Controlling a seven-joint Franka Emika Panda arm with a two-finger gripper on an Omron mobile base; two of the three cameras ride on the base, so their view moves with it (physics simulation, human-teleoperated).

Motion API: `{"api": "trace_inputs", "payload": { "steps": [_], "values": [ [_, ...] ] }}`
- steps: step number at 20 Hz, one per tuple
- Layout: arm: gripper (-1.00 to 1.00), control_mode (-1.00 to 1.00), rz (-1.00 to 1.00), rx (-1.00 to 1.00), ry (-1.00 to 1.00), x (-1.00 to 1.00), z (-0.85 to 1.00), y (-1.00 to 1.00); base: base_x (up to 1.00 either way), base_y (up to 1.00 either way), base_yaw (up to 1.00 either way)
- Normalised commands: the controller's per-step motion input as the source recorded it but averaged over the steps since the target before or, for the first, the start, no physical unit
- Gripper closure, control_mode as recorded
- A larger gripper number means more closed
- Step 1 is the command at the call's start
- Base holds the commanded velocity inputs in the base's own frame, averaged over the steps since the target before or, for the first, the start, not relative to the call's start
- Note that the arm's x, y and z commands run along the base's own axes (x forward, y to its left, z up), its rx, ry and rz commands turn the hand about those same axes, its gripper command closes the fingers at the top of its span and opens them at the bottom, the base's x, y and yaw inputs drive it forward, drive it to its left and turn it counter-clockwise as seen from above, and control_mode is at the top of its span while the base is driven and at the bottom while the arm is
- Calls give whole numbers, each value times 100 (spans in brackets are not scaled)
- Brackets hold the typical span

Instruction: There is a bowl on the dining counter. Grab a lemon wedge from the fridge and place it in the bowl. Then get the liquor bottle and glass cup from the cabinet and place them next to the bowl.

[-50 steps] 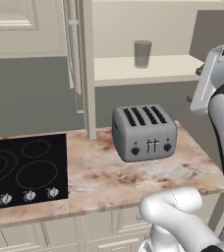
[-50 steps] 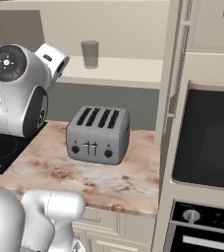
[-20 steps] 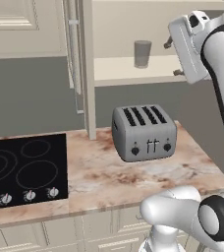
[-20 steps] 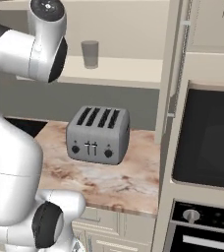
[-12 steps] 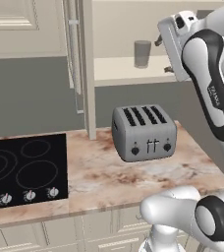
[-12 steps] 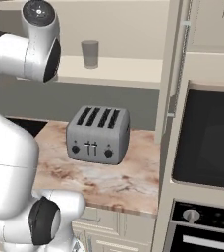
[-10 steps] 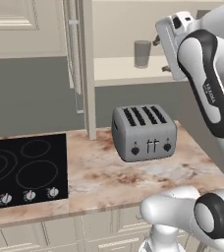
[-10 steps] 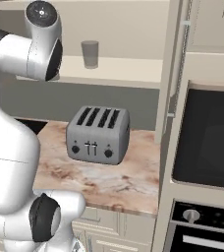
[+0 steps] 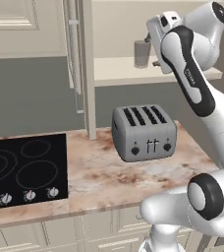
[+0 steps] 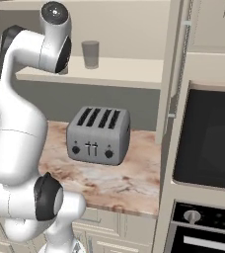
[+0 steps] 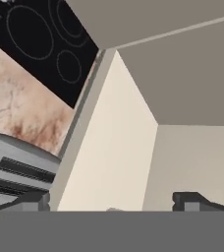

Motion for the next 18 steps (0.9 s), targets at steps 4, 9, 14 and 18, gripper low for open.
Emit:
{"api": "trace_inputs", "payload": {
  "steps": [4,9,14,18],
  "values": [
    [-100,-100,-4,0,1,42,0,-5,0,0,0],
    [-100,-100,-7,0,1,43,0,-4,0,0,0],
    [-100,-100,-4,0,4,37,0,-9,0,0,0],
    [-100,-100,-2,0,5,31,0,-11,0,0,0]
  ]
}}
